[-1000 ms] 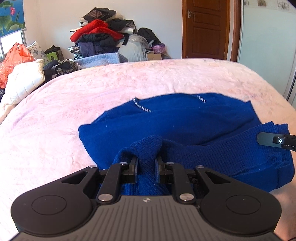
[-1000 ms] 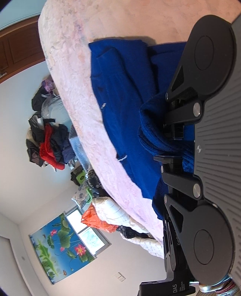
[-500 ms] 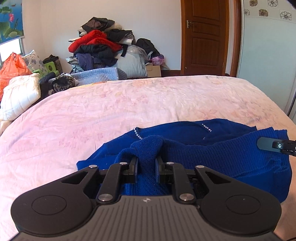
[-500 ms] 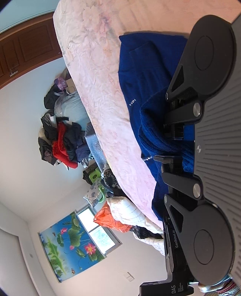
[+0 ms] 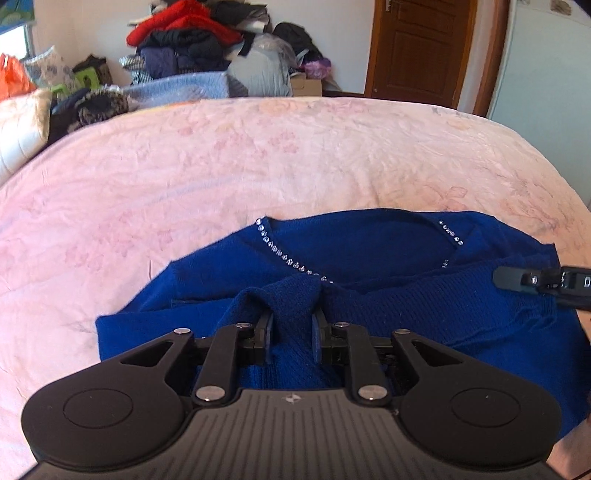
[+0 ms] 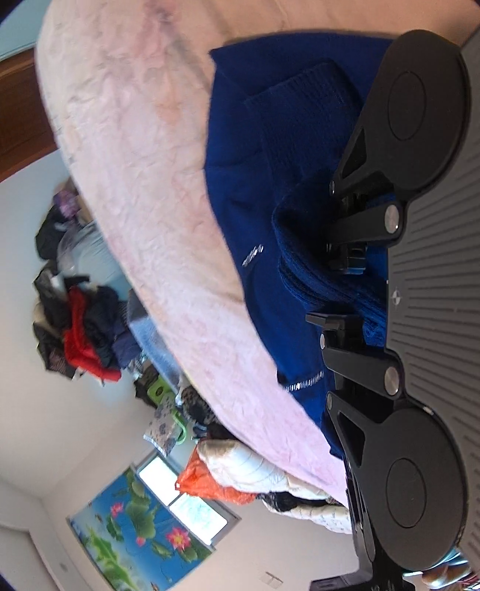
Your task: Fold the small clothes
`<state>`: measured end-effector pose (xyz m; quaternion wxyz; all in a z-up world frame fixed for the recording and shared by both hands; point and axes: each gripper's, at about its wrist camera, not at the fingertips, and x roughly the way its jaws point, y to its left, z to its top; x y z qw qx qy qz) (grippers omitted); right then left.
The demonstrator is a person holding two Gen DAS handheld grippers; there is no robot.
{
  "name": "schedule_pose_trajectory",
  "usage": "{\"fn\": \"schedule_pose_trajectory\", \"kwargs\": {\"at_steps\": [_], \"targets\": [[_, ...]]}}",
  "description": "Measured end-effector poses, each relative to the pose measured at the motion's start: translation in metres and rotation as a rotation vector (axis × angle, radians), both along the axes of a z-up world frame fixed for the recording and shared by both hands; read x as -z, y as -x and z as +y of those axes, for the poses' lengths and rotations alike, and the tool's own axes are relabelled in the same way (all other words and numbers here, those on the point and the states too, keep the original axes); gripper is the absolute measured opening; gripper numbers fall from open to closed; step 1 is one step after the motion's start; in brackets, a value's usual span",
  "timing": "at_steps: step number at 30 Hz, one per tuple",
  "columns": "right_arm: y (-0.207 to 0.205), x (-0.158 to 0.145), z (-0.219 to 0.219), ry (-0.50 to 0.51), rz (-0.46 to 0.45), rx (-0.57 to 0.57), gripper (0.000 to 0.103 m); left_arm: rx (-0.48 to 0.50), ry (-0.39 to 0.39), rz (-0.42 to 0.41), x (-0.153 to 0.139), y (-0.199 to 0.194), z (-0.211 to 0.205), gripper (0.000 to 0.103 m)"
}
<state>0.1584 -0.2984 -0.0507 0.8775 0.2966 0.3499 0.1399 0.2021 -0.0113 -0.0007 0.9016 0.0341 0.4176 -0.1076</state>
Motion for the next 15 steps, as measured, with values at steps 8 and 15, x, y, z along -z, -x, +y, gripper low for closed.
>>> {"fn": "schedule_pose_trajectory", "kwargs": {"at_steps": [8, 15], "targets": [[0.022, 0.006, -0.027, -0.115, 0.007, -0.013, 0.056, -0.043, 0.179, 0.065, -0.002, 0.002, 0.043, 0.055], [0.037, 0.014, -0.043, -0.181, 0.016, -0.021, 0.053, -0.082, 0.268, 0.070, -0.008, 0.024, 0.071, 0.066]]}}
